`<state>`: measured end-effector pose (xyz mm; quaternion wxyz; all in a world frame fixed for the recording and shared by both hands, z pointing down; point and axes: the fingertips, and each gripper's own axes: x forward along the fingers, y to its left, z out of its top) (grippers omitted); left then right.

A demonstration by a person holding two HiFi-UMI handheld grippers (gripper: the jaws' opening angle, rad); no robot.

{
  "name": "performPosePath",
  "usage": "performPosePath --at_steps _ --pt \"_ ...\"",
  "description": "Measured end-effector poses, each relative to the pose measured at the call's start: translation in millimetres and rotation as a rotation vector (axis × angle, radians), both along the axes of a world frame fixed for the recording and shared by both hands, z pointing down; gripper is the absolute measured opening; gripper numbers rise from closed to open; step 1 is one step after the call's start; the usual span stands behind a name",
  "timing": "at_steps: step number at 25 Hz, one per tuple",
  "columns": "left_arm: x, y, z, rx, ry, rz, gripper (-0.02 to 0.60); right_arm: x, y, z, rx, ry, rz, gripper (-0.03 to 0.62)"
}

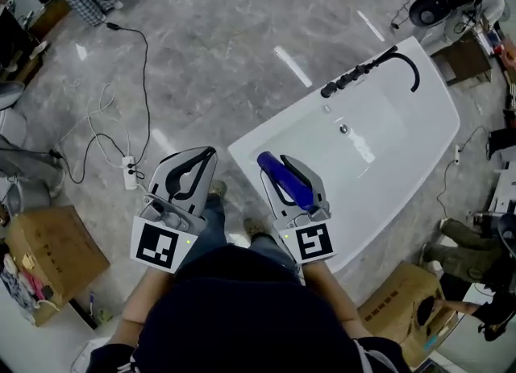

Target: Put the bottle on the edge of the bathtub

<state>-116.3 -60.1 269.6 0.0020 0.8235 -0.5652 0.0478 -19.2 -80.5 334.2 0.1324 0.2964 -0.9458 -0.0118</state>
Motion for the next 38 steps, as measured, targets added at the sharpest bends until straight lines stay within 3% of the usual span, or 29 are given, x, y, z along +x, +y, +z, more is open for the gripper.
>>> performPosePath --at_steps 9,16,21,26,29,38 --pt "-32.0 -67.9 28.4 -0.058 0.012 0.259 0.023 -32.6 -44.5 14.2 -0.014 0.064 0.216 0.167" --pt "-10.3 -97.6 62.0 -0.074 -0.005 0.464 0.023 -29.4 -57.4 45.0 -0.038 0.164 0.301 0.167" --pt "6.3 -100.2 97.4 -0.106 -0.015 0.548 0.023 -24.7 -52.5 72.6 -0.1 0.182 0.332 0.167" --pt "14.5 -105.5 127.5 -0.143 0.002 0.566 0.023 -25.0 -52.4 106.0 -0.155 0.178 0.329 0.167" --pt "16.5 -114.0 138.2 -0.125 -0.016 0.577 0.023 -30.5 -57.3 128.3 -0.157 0.177 0.292 0.167" --pt "6.0 -141.4 182.2 -0.14 0.014 0.507 0.023 -49.0 -73.2 217.8 -0.176 0.215 0.194 0.167"
